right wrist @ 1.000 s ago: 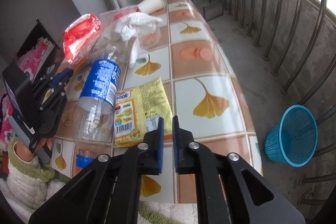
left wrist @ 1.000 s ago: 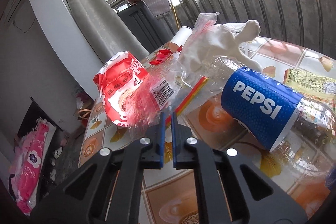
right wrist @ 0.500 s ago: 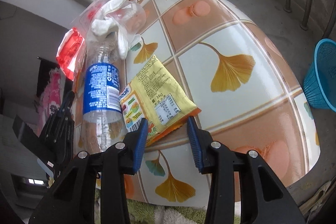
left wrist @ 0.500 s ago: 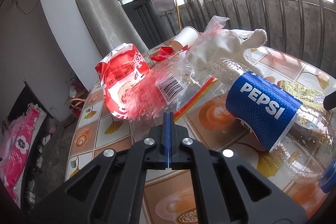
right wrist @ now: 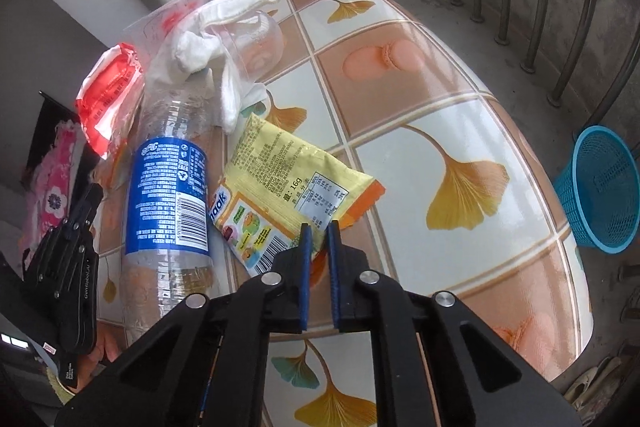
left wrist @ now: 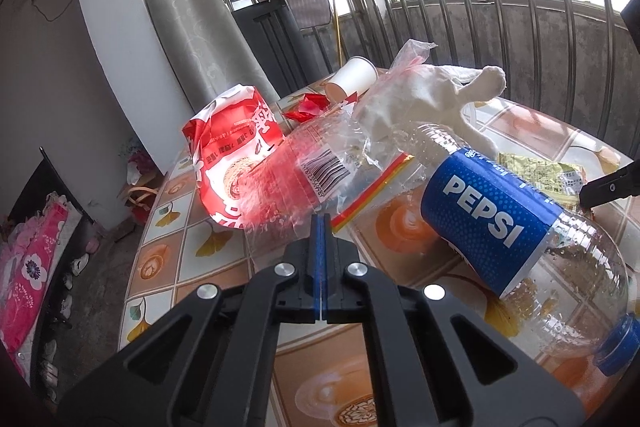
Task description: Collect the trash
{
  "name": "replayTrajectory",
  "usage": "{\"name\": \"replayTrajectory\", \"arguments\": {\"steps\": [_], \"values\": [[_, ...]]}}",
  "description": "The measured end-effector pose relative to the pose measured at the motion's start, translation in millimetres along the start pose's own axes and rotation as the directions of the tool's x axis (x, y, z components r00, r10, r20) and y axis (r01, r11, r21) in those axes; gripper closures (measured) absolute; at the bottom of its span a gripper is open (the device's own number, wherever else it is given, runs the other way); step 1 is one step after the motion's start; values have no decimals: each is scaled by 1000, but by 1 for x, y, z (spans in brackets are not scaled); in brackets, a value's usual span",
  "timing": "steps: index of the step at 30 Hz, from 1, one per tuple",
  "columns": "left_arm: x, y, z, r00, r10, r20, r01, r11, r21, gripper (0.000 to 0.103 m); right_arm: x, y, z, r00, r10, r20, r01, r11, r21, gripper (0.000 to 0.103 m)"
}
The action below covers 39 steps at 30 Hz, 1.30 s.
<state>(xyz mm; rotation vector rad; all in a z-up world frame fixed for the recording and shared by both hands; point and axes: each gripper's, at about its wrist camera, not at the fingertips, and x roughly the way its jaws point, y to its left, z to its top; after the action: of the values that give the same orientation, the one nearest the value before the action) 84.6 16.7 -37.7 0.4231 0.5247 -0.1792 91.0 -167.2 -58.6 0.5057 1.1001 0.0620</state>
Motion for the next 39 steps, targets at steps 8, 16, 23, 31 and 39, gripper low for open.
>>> {"name": "replayTrajectory", "arguments": {"steps": [8,16,23,31,39], "values": [[-35,5,9,992,85,93,-88,996,22,103,-32,0,6,991,78,113,-76,997,-30,99],[-57,8,20,987,80,137,-83,996,19,103,-68,-5,10,970,119,214,-110,992,-54,102],[-27,-12,-5,999,37,30,-41,990,132,81,-70,-15,6,972,140,186,-135,990,-42,102],[1,-51,-19,988,145,53,-154,889,432,44,-42,-43,-5,988,138,63,-141,989,36,90],[26,-76,-14,976,194,100,-216,799,561,45,-25,-54,-5,986,164,19,-165,985,46,77]]}}
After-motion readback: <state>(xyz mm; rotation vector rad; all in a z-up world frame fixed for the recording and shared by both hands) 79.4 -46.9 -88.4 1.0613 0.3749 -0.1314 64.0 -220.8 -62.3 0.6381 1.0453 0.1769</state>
